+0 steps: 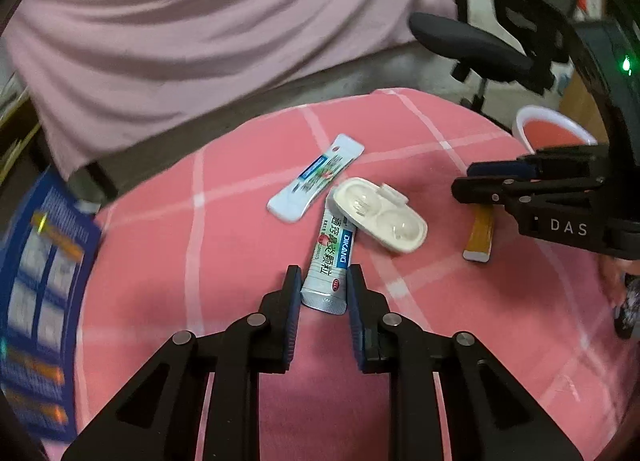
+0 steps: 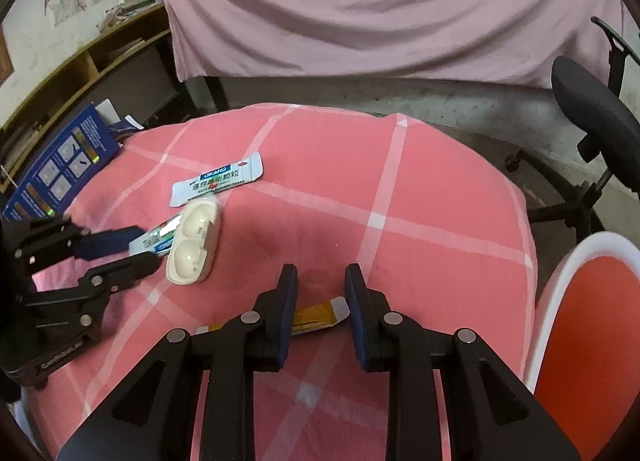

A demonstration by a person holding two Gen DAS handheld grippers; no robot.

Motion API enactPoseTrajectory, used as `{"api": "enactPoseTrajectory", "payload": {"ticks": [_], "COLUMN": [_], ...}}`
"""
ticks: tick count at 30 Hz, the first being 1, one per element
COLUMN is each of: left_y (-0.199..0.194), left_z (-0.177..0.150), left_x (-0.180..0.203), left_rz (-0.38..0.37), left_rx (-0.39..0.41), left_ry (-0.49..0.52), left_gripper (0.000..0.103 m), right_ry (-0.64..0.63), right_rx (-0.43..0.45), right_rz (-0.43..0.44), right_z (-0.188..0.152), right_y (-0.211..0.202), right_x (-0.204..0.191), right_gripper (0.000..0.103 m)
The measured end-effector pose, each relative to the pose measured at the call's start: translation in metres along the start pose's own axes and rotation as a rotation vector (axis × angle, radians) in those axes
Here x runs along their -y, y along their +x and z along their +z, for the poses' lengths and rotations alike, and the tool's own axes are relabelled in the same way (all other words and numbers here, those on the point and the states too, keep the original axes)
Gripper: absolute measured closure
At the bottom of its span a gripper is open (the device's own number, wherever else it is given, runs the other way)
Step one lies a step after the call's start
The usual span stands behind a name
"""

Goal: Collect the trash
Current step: 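Close the left tool on the white DIKANG sachet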

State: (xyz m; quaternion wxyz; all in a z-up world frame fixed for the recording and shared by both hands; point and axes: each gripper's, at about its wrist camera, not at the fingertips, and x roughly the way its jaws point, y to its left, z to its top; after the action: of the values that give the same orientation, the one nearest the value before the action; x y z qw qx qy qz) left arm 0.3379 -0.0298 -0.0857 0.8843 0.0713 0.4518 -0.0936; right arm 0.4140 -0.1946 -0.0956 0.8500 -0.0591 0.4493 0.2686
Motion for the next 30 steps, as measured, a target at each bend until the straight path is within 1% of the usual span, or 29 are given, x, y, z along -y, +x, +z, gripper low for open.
{"api": "enactPoseTrajectory", "payload": {"ticks": [4,5,8,11,14,15,16,17,22,25,27,29,30], "left_y": [-0.019,-0.024,-0.035,-0.042,-0.048,-0.05,-0.051,-0.052,-0.056,-0.058,-0.058,-0.057,-0.057], "left_z": [-0.016,-0.02,-0.027,-0.032,-0.035,-0.036,-0.038,-0.039,-0.045,-0.046,-0.046,-0.046,-0.045], "left_x": [-0.001,-0.001,0.001,0.0,-0.001,-0.001,-0.002,-0.002,-0.006,-0.004,-0.001,0.0,0.0], "left_rz": [0.004,0.005,0.003,-0.003,0.008,0.012,0.014,0.012,-0.001,0.015,0.029,0.037,0.038], "left_rx": [0.002,0.004,0.011,0.015,0.02,0.022,0.024,0.026,0.033,0.037,0.039,0.037,0.035], "left_ry": [-0.126,-0.153,-0.202,-0.26,-0.285,-0.291,-0.295,-0.304,-0.346,-0.347,-0.34,-0.335,-0.335], "left_gripper": [0.084,0.084,0.084,0.084,0.085,0.085,0.085,0.084,0.085,0.085,0.085,0.085,0.084], "right_ry": [-0.018,-0.026,-0.045,-0.04,-0.013,-0.011,-0.012,-0.014,-0.041,-0.052,-0.069,-0.088,-0.095], "right_rx": [0.02,0.02,0.009,0.007,-0.004,-0.008,-0.007,-0.008,-0.004,0.001,0.0,-0.006,-0.011], "right_rz": [0.009,0.011,0.036,0.054,0.118,0.141,0.157,0.162,0.173,0.192,0.189,0.171,0.156], "right_z": [-0.004,-0.005,-0.008,-0.012,-0.018,-0.021,-0.024,-0.026,-0.036,-0.039,-0.04,-0.039,-0.038], "right_y": [-0.008,-0.009,-0.01,-0.013,-0.017,-0.019,-0.022,-0.023,-0.029,-0.032,-0.032,-0.03,-0.028], "right_x": [-0.004,-0.006,-0.011,-0.013,-0.011,-0.012,-0.013,-0.015,-0.02,-0.02,-0.023,-0.028,-0.03], "right_gripper": [0.08,0.078,0.067,0.066,0.064,0.058,0.055,0.051,0.048,0.043,0.038,0.037,0.041]}}
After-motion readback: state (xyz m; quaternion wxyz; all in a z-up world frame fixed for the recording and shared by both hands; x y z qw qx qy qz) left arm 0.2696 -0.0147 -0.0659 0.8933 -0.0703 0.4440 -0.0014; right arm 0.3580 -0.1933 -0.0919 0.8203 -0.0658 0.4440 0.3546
